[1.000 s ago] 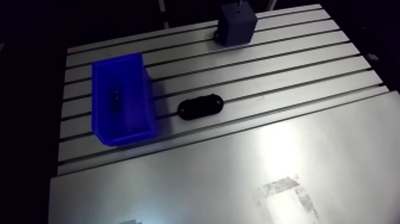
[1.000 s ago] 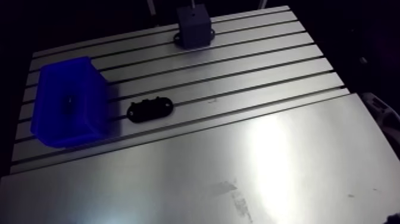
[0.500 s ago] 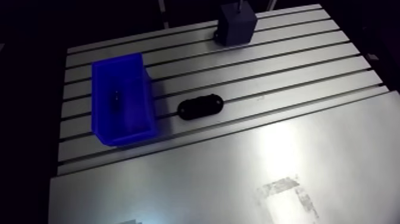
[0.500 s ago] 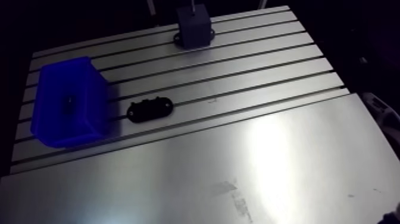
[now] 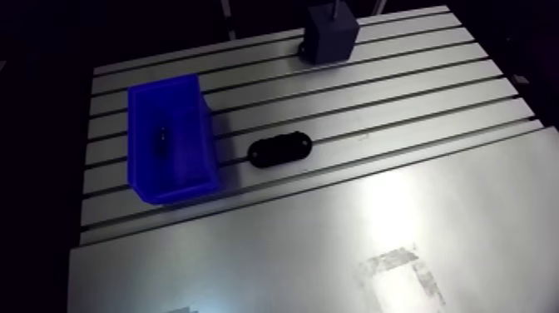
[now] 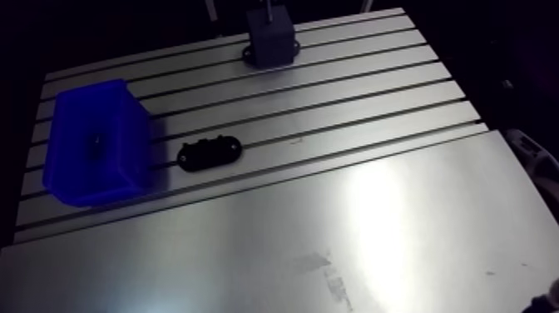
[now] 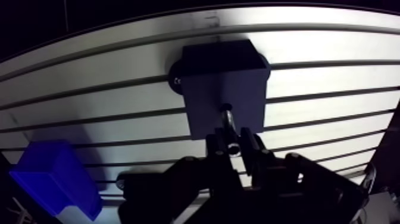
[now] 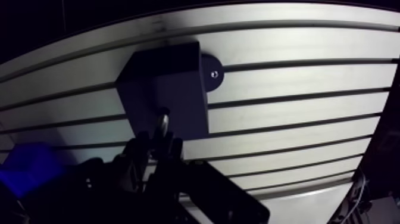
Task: Pick up the M10 bolt and insert it into the hole until fully seated.
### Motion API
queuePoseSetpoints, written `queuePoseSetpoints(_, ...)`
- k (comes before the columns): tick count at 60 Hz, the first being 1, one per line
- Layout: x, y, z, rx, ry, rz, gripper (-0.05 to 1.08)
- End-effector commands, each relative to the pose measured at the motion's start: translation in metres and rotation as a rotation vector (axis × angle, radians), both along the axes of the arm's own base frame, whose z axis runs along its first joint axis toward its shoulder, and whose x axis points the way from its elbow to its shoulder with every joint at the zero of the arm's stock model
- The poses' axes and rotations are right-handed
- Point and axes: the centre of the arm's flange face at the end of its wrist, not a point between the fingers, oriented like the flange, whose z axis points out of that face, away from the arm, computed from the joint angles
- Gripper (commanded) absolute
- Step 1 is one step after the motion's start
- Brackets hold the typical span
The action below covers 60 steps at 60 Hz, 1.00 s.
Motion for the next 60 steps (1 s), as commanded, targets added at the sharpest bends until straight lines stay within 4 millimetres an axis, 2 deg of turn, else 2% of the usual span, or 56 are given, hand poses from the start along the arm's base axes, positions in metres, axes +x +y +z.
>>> queuePoseSetpoints(1, 0.0008, 0.0009, -0.0017, -0.001, -0.003, -0.002, 1.08)
queuePoseSetpoints(60, -0.0004, 0.0011, 0.0008, 0.001, 0.014, 0.002, 1.08)
